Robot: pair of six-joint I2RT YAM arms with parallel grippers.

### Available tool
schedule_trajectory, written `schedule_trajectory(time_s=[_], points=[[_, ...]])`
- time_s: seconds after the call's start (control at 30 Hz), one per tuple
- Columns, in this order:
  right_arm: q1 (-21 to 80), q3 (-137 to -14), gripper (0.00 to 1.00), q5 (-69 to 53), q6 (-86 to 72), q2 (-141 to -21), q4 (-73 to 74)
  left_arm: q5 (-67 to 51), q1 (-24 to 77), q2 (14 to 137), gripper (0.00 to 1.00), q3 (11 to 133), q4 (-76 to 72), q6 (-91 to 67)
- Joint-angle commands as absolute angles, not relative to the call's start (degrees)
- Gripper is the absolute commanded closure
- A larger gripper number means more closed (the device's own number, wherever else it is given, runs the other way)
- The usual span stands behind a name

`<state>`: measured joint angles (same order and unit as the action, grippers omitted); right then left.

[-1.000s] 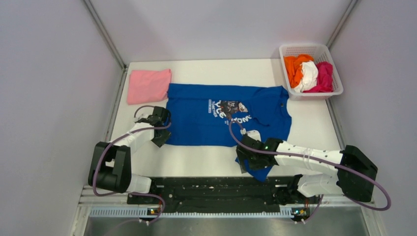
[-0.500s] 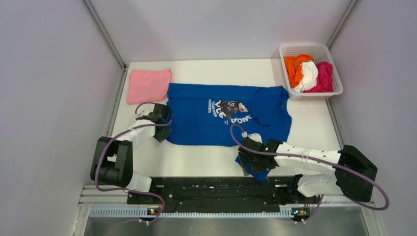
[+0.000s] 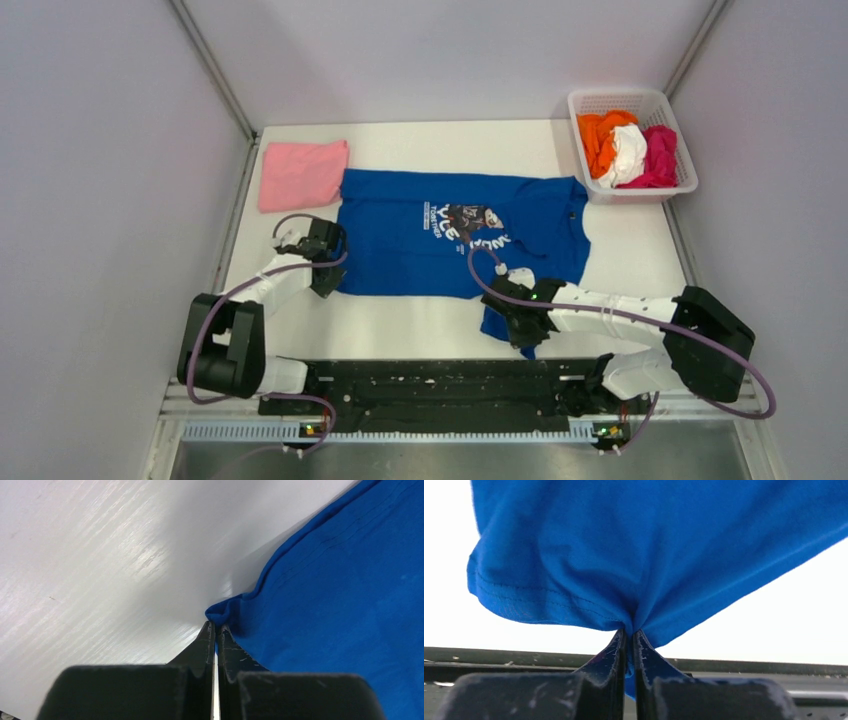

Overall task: Fold and stack the t-shirts
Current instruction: Fold the other side of the tshirt into a rectangle

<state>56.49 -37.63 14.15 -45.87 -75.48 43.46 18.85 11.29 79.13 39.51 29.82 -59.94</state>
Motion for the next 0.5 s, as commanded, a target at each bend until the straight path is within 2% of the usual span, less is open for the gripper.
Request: schedule_trajectory(time_s=[0.0, 0.3, 0.47], points=[[56.9, -36.5, 1.00, 13.8, -49.6, -71.3, 52.6, 17.4, 11.1, 74.2, 1.00, 35.5, 32.4, -58.8], [60.3, -35.3, 1.00, 8.4, -53.2, -57.9, 60.9, 13.0, 11.2, 60.9, 1.00, 27.6, 35.6, -60.7], [60.2, -37.4, 1.00, 10.1, -52.3, -56.5, 59.6, 9.7, 11.6, 56.2, 1.00, 27.3, 35.1, -60.7]])
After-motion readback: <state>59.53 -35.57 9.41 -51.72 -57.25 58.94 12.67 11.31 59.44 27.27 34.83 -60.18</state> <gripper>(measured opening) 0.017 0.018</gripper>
